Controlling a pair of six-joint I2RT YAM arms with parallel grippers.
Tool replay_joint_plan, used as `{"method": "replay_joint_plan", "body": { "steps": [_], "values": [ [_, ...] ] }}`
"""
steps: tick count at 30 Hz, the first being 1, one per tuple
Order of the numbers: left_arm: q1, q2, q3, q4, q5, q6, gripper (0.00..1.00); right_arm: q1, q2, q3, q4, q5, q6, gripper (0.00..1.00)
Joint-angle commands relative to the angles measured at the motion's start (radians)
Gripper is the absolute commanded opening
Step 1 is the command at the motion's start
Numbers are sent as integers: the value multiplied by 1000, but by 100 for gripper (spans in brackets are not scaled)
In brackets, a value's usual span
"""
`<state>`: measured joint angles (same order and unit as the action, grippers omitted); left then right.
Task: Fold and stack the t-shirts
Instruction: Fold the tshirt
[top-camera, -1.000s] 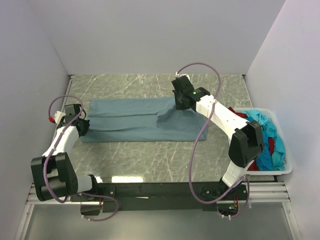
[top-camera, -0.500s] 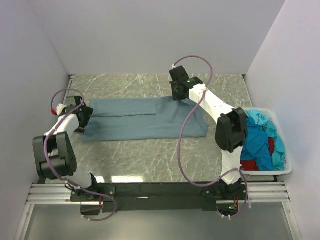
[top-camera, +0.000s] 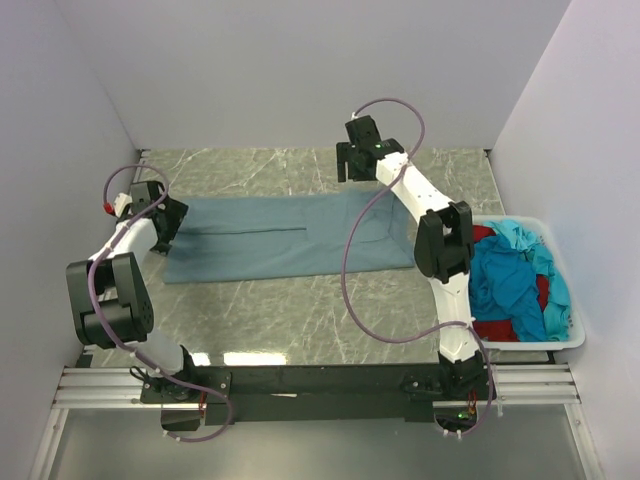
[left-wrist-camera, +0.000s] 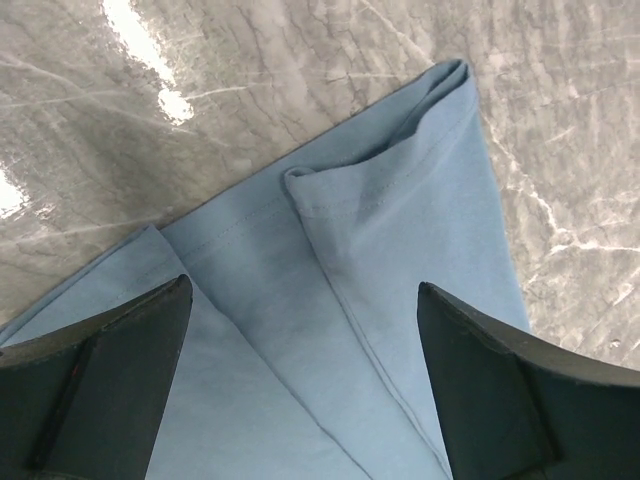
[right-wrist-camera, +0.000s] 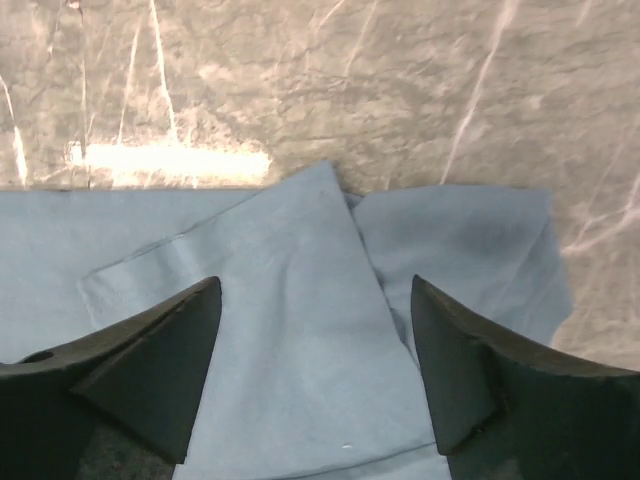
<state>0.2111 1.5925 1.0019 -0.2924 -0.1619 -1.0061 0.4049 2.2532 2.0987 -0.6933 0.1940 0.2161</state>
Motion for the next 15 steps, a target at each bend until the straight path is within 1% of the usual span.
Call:
{"method": "replay_joint_plan", "body": {
  "steps": [1,3,5,6,7,9,10,11,12,13,14,15],
  "values": [
    [4,-80,32,24,-2,30,99,-3,-33,32,-12,15,-1,84],
    [4,-104,41,27,8,35,99,-3,-93,-14,14,-4,9,85],
    [1,-117,47,57,38,57,99,-3,-147,-119,40,-16,34,86],
    [-2,-117,55,70,82,66,99,0,-203,-159,63,-27,43,86],
    [-6,-115,58,96,105,78,99,-1,-231,-243,72,-30,54,87],
    [-27,-86,82,156,133,81,99,-1,-315,-333,100,-37,110,88],
    [-32,-68,98,176,169,101,99,2,-343,-429,110,-66,127,88],
    [-42,-43,116,183,182,101,99,0,-371,-478,121,-70,172,88],
    [-59,13,173,187,200,128,100,5,-426,-529,142,-73,193,88],
    [-71,45,205,187,247,145,99,6,-454,-627,156,-88,233,89],
    [-82,81,239,190,275,167,100,6,-480,-676,170,-102,249,89],
    [-97,163,320,193,329,216,99,6,-528,-766,201,-114,267,89]
  ]
}}
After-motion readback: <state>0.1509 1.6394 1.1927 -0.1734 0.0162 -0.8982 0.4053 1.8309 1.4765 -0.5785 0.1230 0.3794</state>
